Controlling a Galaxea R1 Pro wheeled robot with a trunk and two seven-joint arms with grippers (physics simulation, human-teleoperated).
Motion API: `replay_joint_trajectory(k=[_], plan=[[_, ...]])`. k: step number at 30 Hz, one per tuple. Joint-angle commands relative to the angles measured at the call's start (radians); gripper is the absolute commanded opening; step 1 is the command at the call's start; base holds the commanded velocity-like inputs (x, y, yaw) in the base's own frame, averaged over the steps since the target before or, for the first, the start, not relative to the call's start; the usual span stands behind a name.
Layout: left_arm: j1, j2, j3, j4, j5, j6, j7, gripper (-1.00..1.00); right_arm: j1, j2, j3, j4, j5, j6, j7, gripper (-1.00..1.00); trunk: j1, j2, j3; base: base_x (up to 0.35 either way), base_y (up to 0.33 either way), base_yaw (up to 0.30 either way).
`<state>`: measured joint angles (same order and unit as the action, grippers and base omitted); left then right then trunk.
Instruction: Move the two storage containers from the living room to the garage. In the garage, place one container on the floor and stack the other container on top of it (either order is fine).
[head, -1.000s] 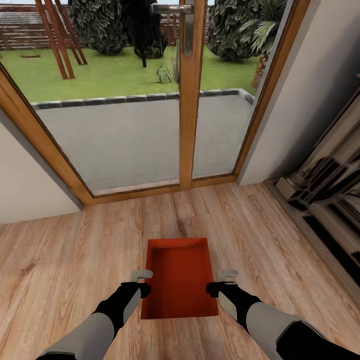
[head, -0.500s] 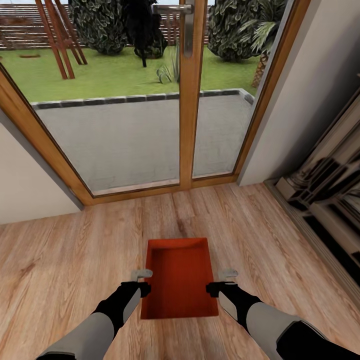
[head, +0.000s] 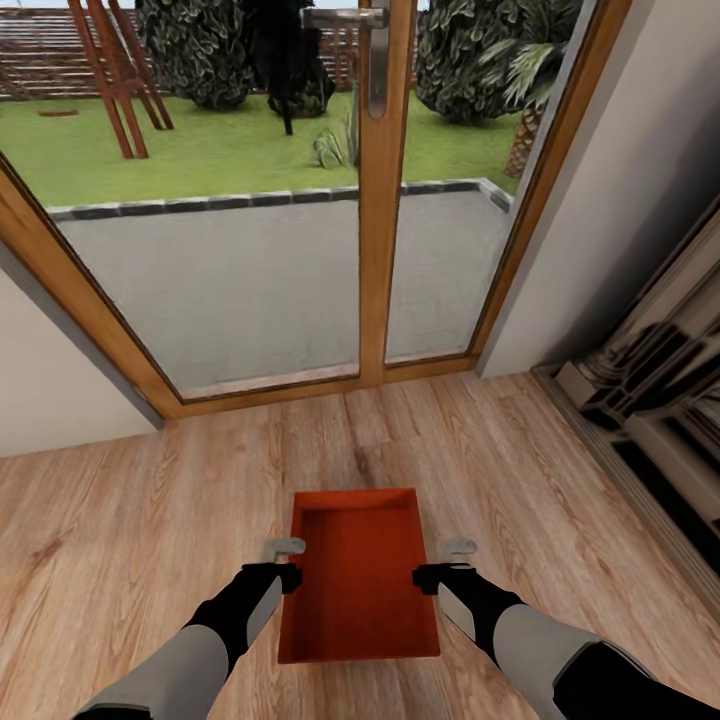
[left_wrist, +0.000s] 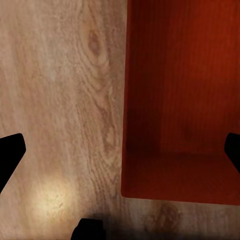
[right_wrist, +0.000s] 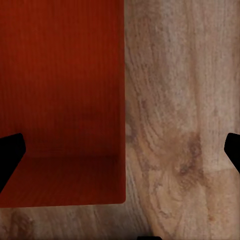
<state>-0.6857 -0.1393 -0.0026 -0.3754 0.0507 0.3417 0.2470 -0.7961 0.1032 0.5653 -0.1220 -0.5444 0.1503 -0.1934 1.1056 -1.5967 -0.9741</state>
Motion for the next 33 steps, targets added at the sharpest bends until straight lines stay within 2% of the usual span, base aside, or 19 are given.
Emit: replay_joint_trajectory(k=[1, 10, 33], plan=[[0.000, 0.000, 0.000, -0.002, 0.005, 0.005, 0.005, 1.00, 0.000, 0.000, 0.008, -0.002, -0.006, 0.006, -0.006, 1.00, 0.000, 0.000, -0.001, 0.004, 0.000, 0.000], [0.000, -0.002, 0.000, -0.001, 0.005, 0.005, 0.005, 1.00, 0.000, -0.001, 0.008, -0.002, -0.006, 0.006, -0.006, 1.00, 0.000, 0.000, -0.001, 0.000, 0.000, 0.000], [0.000, 0.001, 0.000, 0.000, 0.003, 0.005, 0.003, 1.00, -0.001, -0.003, 0.008, -0.002, -0.006, 0.006, -0.006, 1.00, 0.088, -0.161, -0.073, 0.000, 0.000, 0.000]])
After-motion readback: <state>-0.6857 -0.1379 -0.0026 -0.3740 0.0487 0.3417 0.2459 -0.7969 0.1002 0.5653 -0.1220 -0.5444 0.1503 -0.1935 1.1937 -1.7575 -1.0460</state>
